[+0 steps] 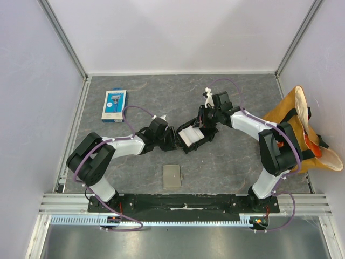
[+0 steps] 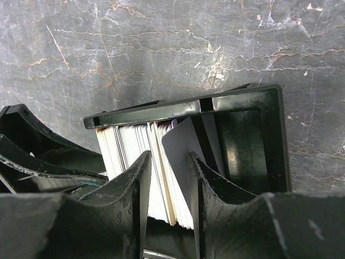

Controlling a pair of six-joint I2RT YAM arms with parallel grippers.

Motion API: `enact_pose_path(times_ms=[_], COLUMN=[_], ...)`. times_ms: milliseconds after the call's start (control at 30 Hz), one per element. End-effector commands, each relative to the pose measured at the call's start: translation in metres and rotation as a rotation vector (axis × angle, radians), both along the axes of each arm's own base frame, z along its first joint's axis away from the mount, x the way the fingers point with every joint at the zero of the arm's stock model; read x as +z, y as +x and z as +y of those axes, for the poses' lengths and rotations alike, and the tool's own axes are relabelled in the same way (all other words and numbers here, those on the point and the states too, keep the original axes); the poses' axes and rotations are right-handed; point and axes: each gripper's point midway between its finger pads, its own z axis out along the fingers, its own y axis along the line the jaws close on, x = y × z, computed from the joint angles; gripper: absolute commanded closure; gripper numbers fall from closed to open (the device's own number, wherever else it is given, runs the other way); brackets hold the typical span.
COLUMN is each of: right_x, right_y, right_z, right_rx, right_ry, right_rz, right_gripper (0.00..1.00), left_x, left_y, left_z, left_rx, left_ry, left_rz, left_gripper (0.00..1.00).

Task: Put the credit cards into the card holder
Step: Pick up the credit card from the storage box.

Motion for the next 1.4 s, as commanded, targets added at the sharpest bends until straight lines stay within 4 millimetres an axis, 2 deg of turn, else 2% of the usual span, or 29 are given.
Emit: enact_pose_path(times_ms=[0,233,333,433,500,667,867,1100,1367], right_x=[0.016,0.014,0.014,0.012,0.009,0.009,0.003,-0.009,0.018], right_y=[0.0,0.0,0.003,0.005,0.006,0.012,0.01,-0.003,-0.006], right_z=[0.008,0.007,0.004,0.002,0.0,-0.009,-0.011,-0.006,0.005], right_rx=[0.025,0.022,0.004,-0.007,-0.016,-0.037,-0.002,0.024,0.039], right_ry=[0.069,0.079,0.075,0.06,0.045,-0.007,-0.112,-0.143,-0.057], right_rz=[-0.029,-0.02,-0.023,-0.024,-0.022,-0.053,-0.082,-0.04,-0.056], right_gripper=[0.6,0.58,0.48,0.46,0.38,0.27,0.19,0.21,0.33], left_x=[0.008,0.008,0.008,0.008,0.008,0.008,0.011,0.013,0.014], left_y=[0.01,0.01,0.01,0.01,0.009,0.009,0.009,0.011,0.012], left_z=[-0.007,-0.007,-0.007,-0.006,-0.007,-0.006,-0.006,-0.007,-0.007], left_rx=[-0.004,-0.005,-0.006,-0.007,-0.012,-0.012,-0.016,-0.015,-0.014], left_ry=[-0.017,-0.018,-0.016,-0.016,-0.017,-0.016,-0.02,-0.021,-0.017], left_rz=[-0.029,-0.026,-0.026,-0.027,-0.026,-0.028,-0.036,-0.041,-0.041], left_gripper=[0.55,0.55,0.55,0.55,0.55,0.55,0.55,0.55,0.55])
